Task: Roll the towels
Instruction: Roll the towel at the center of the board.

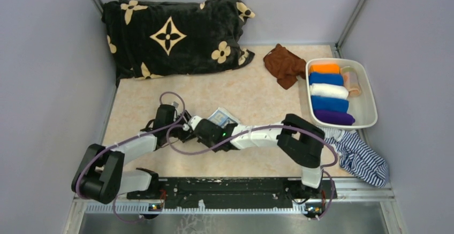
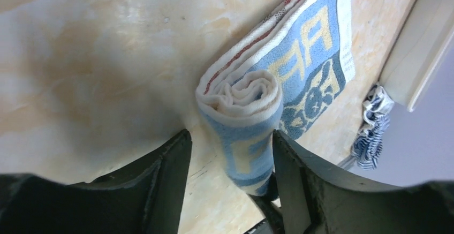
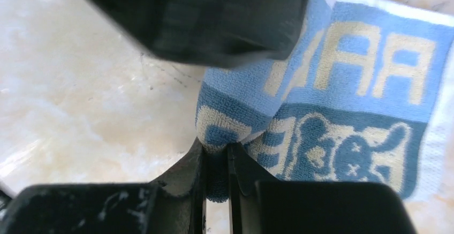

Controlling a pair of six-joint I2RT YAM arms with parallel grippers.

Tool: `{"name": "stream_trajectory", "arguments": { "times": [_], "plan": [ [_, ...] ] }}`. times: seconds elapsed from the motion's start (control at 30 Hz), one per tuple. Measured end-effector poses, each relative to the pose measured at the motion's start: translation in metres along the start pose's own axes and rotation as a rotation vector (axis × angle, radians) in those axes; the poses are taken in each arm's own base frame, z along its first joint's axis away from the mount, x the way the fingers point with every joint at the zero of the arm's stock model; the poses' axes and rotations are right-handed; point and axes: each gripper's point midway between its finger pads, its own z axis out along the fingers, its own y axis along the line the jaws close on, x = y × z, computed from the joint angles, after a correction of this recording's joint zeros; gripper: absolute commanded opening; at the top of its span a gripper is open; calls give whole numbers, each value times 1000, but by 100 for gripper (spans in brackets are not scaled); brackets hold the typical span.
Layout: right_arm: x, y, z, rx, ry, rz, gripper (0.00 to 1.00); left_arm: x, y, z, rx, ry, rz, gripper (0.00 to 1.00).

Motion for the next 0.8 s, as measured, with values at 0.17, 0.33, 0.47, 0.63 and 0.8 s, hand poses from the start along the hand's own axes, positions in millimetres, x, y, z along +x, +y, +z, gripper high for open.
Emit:
{"name": "stream_trajectory", "arguments": {
  "times": [0.17, 0.33, 0.47, 0.63, 0.8],
  "plan": [
    [-2, 5, -9, -317, -33, 209, 0, -7, 3, -20, -37, -67, 28, 71],
    [-7, 19, -21, -639, -77, 417, 0, -17, -5, -41, -27, -149, 57, 73],
    [-15, 22, -35, -852, -117, 578, 0, -15, -6, -52, -13, -169, 63, 73],
    [-16, 19, -32, -1018, -124, 754, 1, 0, 2, -55, -17, -125, 40, 73],
    [0, 23, -24, -1096, -57, 879, 1, 12, 8, -54, -14, -82, 11, 73]
  ]
}}
